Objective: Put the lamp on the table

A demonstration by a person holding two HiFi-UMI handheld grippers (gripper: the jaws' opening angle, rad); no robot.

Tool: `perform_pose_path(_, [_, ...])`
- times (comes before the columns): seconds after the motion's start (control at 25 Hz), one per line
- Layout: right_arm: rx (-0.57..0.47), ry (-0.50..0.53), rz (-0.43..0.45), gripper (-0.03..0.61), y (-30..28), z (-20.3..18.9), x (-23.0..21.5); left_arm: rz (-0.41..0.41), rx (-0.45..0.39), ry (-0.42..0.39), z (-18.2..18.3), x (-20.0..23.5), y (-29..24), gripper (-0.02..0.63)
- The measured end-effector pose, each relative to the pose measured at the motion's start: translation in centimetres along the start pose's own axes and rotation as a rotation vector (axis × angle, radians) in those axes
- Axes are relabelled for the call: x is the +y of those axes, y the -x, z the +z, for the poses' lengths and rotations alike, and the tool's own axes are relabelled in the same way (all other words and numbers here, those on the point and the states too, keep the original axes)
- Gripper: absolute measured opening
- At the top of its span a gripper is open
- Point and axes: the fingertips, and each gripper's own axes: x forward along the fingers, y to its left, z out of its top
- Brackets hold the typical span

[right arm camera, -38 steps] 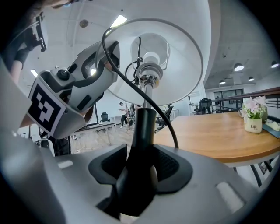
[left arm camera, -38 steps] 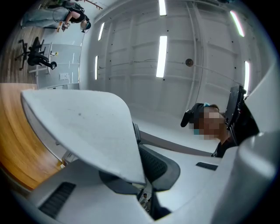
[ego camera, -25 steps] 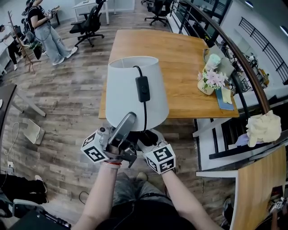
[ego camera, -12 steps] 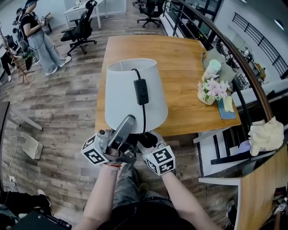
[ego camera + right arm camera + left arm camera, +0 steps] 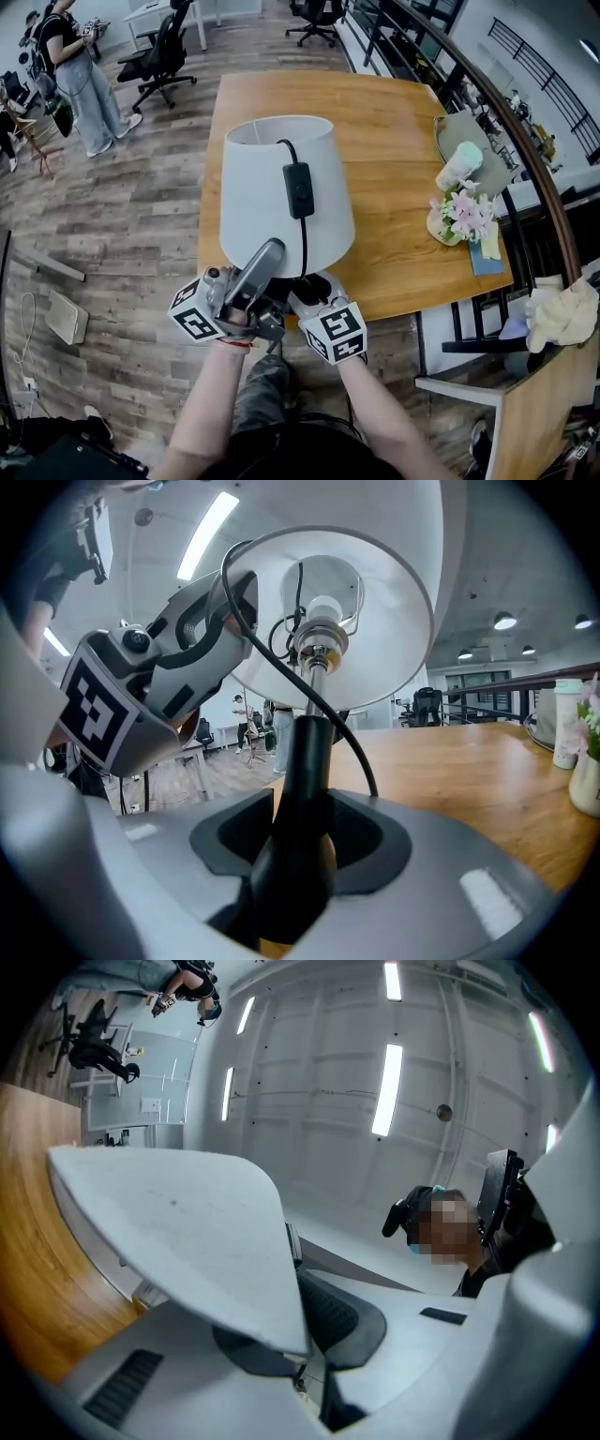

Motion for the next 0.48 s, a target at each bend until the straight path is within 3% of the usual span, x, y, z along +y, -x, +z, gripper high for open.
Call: perform_pose_path(0.48, [-0.001,-0.022,-0.055,0.183,-6.5,1.4,-5.3,0.001,0.033,0.056,3.4,7.8,-2.1,0.002])
